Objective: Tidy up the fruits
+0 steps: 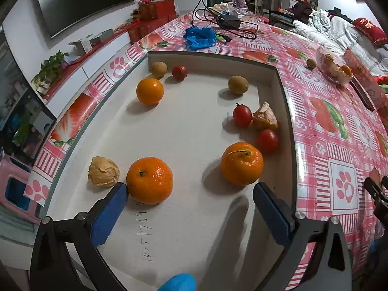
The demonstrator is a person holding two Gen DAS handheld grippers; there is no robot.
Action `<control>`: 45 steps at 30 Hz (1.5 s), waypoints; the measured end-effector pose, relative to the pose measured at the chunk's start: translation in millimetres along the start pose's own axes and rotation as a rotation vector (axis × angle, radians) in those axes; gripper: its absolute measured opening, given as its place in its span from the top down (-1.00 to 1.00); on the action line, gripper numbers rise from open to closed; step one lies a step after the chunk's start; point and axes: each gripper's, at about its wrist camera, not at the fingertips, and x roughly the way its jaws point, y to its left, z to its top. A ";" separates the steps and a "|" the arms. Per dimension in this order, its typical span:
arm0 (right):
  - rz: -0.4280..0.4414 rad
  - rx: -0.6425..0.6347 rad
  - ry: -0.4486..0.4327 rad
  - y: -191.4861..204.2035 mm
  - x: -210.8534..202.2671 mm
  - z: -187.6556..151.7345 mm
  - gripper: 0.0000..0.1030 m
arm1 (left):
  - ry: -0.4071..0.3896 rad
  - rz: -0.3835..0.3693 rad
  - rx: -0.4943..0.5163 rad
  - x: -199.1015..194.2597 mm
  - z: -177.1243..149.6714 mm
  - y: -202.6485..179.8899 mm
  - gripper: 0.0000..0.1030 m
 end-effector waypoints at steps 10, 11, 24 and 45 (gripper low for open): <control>-0.002 0.000 0.002 0.2 -0.3 -0.6 -1.00 | -0.003 -0.048 -0.036 -1.9 -1.6 7.2 -0.99; -0.001 -0.002 0.006 0.5 0.7 0.7 -1.00 | -0.002 -0.052 -0.038 -1.8 -1.6 7.6 -0.99; 0.114 -0.039 0.276 50.5 3.3 44.7 -1.00 | 0.038 -0.163 -0.036 -14.8 2.4 27.3 -0.99; 0.265 -0.390 0.304 237.1 -18.1 85.0 -1.00 | 0.100 -0.087 -0.063 -35.5 10.3 72.8 -0.99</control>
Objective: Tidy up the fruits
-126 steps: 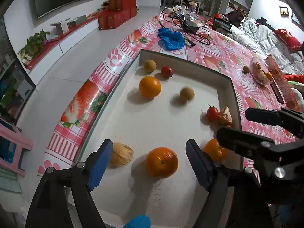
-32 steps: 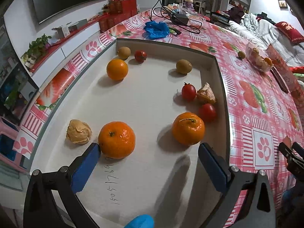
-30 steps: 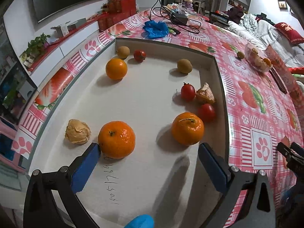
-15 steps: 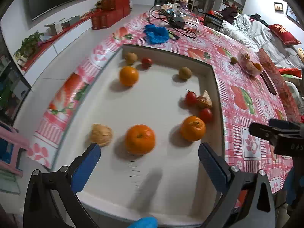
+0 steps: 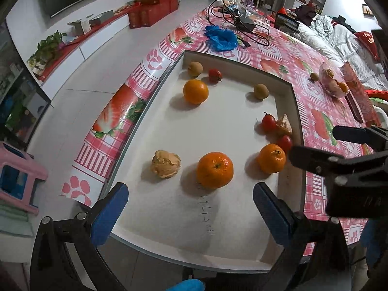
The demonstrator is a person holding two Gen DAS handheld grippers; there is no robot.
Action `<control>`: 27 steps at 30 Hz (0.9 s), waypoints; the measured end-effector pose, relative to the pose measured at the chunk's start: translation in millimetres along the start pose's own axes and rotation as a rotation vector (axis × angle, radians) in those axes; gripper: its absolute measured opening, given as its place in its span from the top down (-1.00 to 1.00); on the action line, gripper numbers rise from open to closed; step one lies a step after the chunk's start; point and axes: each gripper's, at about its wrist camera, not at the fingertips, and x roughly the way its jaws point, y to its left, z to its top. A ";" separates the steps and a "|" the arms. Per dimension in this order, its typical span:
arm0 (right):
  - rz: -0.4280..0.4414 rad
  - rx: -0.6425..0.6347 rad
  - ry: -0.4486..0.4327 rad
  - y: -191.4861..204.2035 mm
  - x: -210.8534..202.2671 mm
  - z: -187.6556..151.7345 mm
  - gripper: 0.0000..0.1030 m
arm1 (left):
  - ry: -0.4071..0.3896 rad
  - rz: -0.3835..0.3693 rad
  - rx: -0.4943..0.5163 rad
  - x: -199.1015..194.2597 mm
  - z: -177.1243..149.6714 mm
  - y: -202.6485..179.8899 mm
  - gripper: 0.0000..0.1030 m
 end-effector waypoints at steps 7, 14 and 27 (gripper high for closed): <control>-0.027 -0.055 0.002 18.6 2.0 -3.0 -1.00 | -0.001 0.023 0.014 -1.0 -2.1 -1.4 -0.99; -0.036 -0.068 0.010 21.3 6.0 -5.7 -1.00 | -0.009 0.049 0.027 -0.6 -3.1 -5.3 -0.99; -0.065 -0.109 -0.006 28.7 1.5 -6.7 -1.00 | 0.000 0.054 0.025 3.9 -4.8 -8.4 -0.99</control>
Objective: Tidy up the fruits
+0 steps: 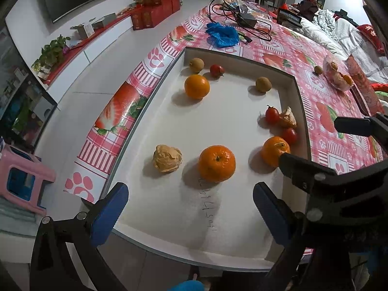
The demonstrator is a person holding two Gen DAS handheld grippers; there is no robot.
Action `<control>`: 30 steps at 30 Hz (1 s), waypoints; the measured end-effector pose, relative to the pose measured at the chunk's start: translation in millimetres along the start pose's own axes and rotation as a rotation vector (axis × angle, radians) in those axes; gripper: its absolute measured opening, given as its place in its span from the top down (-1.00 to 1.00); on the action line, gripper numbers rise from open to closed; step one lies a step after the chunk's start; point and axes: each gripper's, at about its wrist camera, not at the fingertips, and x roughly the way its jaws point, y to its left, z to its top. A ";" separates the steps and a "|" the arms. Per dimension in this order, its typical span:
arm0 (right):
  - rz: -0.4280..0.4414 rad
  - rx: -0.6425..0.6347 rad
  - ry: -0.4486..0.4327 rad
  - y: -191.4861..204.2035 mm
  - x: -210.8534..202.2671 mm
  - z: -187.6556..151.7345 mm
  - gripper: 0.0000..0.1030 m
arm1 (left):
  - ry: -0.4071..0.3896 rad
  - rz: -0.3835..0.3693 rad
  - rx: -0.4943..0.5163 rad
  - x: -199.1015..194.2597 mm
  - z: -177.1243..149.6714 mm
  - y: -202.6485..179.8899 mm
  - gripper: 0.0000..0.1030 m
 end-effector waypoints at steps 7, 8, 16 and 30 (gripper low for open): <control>-0.007 -0.003 -0.006 0.8 -1.6 -0.9 -1.00 | -0.001 -0.002 0.002 0.1 -0.6 -1.2 -0.99; -0.007 -0.002 -0.006 0.7 -1.4 -1.0 -1.00 | -0.001 -0.001 0.003 0.0 -1.1 -2.0 -0.99; -0.006 -0.003 -0.003 1.2 -1.0 -2.8 -1.00 | 0.006 -0.004 0.006 0.2 -3.1 -6.8 -0.99; -0.005 -0.004 0.000 2.2 0.0 -4.0 -1.00 | 0.011 -0.008 0.004 0.7 -3.9 -7.2 -0.99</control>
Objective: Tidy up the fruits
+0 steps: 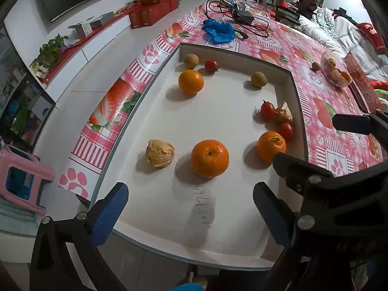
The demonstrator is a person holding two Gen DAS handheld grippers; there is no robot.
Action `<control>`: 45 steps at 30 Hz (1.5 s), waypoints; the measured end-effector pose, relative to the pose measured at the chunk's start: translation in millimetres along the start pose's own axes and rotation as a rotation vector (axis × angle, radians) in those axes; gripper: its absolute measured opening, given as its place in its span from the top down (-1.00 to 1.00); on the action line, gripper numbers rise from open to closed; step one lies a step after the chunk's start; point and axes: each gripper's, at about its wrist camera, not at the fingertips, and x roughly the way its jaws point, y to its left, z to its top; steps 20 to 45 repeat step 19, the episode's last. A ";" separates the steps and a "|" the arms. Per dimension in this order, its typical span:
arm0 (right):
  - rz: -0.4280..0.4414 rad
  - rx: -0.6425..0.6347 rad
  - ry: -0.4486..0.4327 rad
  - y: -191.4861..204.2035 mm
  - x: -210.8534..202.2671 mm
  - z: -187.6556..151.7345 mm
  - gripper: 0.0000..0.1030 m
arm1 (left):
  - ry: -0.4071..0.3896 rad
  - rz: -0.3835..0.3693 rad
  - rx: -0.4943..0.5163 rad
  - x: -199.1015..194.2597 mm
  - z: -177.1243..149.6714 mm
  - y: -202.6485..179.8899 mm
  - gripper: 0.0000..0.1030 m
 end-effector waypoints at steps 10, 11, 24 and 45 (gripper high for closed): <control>0.000 0.000 -0.001 0.9 -0.1 -0.3 -1.00 | 0.003 0.001 -0.003 1.7 -1.0 -0.2 -0.99; 0.000 -0.001 -0.001 0.6 -0.5 -0.1 -1.00 | 0.005 0.000 -0.004 2.2 -1.3 -0.3 -0.99; 0.003 0.002 -0.001 1.9 -0.5 -0.6 -1.00 | -0.016 -0.003 0.003 -1.6 -3.2 -2.4 -0.99; 0.003 0.002 -0.001 1.9 -0.5 -0.6 -1.00 | -0.016 -0.003 0.003 -1.6 -3.2 -2.4 -0.99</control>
